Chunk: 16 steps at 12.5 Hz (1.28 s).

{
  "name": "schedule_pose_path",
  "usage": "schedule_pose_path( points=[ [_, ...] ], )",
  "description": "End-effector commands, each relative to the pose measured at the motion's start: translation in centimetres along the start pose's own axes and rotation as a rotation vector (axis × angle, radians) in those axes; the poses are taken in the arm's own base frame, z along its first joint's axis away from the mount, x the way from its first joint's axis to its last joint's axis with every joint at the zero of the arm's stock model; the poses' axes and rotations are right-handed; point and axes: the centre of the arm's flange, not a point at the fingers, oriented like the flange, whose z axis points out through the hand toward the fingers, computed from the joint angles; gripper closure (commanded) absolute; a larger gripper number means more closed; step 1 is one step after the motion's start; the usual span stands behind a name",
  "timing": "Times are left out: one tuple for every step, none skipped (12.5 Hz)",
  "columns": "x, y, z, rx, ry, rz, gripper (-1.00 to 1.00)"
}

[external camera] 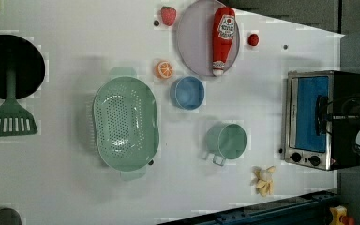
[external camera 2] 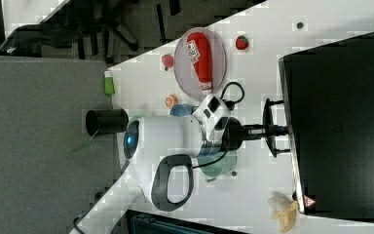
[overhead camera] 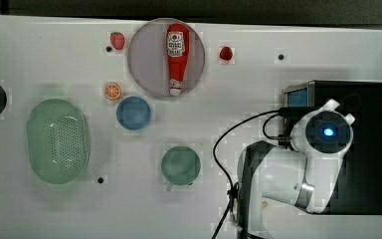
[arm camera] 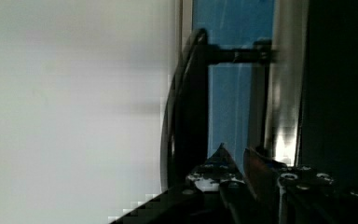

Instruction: Flap open oven.

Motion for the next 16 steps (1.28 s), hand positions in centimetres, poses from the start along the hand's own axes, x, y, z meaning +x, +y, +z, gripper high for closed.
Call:
schedule_pose_path(
  points=[
    [1.3,-6.1,-0.2,-0.044,-0.01,0.019,0.65],
    [1.4,-7.6,0.0,-0.057,-0.015,0.013,0.65],
    [1.4,-9.1,0.2,-0.068,-0.02,0.011,0.65],
    [1.4,-10.7,0.5,-0.08,-0.025,0.005,0.65],
    [1.3,-12.2,0.8,-0.1,-0.029,0.002,0.65],
    [1.4,-13.6,1.2,-0.134,-0.03,-0.006,0.65],
    [1.5,-15.0,1.7,-0.18,-0.029,-0.017,0.65],
    [1.6,-16.3,2.4,-0.224,-0.03,-0.024,0.65],
    [1.7,-17.7,3.2,-0.258,-0.03,-0.026,0.65],
    [1.8,-19.2,4.1,-0.278,-0.03,-0.023,0.65],
    [1.8,-20.5,5.1,-0.292,-0.033,-0.001,0.65],
    [1.8,-21.6,6.2,-0.305,-0.037,0.019,0.65],
    [2.1,-22.4,7.1,-0.319,-0.037,0.042,0.65],
    [2.3,-23.2,8.1,-0.332,-0.042,0.037,0.65],
    [2.6,-23.9,9.1,-0.337,-0.05,0.02,0.65],
    [3.0,-24.7,9.9,-0.339,-0.051,0.004,0.65]
  ],
)
